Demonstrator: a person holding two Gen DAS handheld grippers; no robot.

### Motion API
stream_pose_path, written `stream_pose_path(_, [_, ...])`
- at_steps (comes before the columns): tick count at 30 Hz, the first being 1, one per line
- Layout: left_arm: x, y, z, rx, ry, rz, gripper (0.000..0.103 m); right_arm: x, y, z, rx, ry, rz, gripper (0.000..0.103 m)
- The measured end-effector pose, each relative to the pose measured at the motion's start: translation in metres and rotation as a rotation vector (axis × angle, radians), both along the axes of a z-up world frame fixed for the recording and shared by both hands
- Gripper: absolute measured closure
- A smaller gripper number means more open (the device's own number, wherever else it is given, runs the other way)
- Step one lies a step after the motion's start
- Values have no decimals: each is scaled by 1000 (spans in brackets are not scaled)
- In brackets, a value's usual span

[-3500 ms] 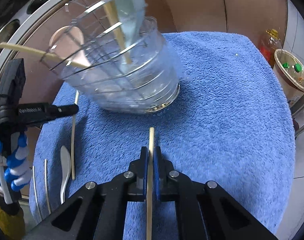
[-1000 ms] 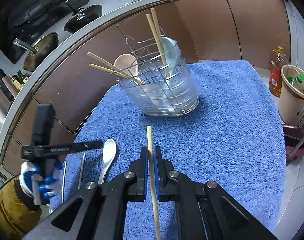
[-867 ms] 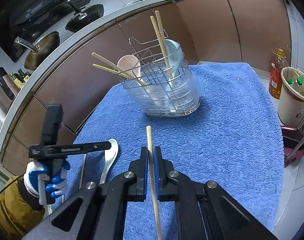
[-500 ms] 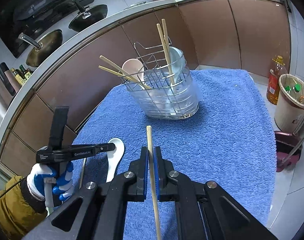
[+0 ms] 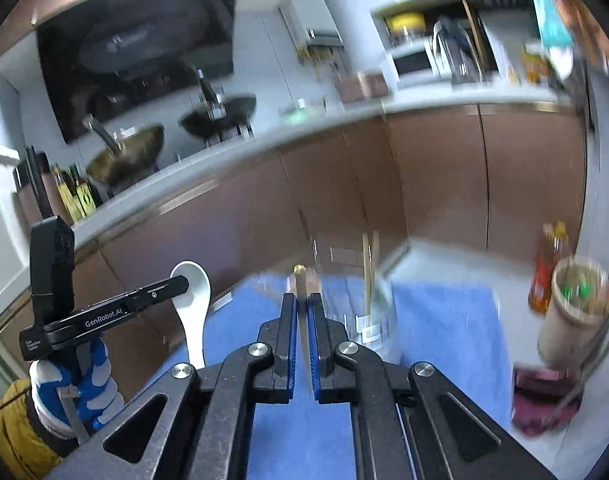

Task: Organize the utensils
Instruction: 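Grasp the white spoon with the left tool while the right tool carries its chopstick to the holder, then put the white spoon in the wire holder with the left tool while the right tool drops its chopstick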

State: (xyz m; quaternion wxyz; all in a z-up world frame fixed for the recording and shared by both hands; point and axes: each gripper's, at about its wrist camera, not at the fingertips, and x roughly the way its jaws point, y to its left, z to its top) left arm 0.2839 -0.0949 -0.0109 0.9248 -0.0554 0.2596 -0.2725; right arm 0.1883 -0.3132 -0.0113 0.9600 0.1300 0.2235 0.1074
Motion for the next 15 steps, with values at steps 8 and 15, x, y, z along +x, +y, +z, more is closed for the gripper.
stream_pose_path(8, [67, -41, 33, -9, -169, 172, 99, 36, -1, 34, -62, -108, -66, 97])
stream_pose_path(15, [102, -84, -19, 20, -152, 228, 99, 63, -3, 20, -86, -130, -115, 97])
